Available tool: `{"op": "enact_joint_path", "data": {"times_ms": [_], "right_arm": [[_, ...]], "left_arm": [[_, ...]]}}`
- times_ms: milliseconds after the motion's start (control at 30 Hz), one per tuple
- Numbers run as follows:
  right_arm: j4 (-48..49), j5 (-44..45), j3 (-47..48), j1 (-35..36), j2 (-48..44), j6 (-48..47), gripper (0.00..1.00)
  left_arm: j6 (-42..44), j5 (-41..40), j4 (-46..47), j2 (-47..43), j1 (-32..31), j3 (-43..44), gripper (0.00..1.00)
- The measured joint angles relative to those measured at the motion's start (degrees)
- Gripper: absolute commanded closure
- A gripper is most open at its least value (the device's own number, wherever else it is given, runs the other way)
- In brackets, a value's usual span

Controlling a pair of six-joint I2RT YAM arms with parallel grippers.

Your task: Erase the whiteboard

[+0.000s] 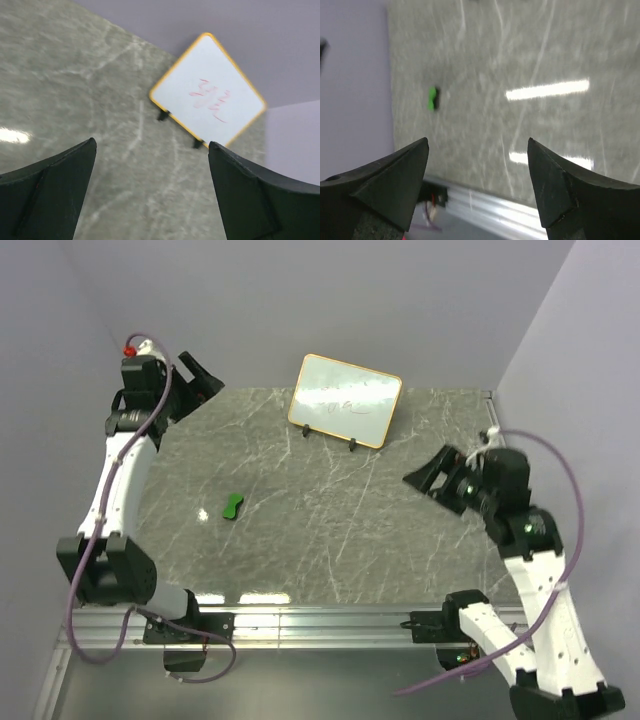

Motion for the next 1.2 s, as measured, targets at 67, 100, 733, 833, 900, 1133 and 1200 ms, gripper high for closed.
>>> {"op": "enact_joint_path", "data": {"times_ms": [67,100,733,833,900,1133,1200], "right_arm": [[0.5,3.0,7.7,0.0,4.4,-0.3,0.12],[1.4,4.5,11.9,0.1,7.1,-0.6,0.12],[18.1,-10.2,46.7,-10.9,58.3,0.8,0.16],[22.2,-15.1,47.2,-12.1,67.7,1.9,0.16],[24.0,-16.7,47.3,-12.5,72.2,2.5,0.17],[28.6,-18.0,48.4,-12.7,78.8,4.2,0.18],[30.7,-18.8,48.8,-12.7,79.4,4.6,0.19]], "left_arm": [[-3.1,2.1,0.2,-4.2,0.1,-3.0,0.01],[-4.6,5.0,1.0,-5.9,0.4,-4.9,0.01],[-13.7,0.0,-0.8,-21.5,-2.4,-23.9,0.01],[-9.9,-2.5,-2.6,-21.4,-4.9,-23.2,0.01],[-7.4,-4.0,-3.4,-22.4,-6.6,-23.0,0.01],[-3.8,-7.5,-5.6,-23.3,-8.5,-22.9,0.01],[-3.4,-8.1,-5.9,-23.1,-8.5,-22.9,0.03]]}}
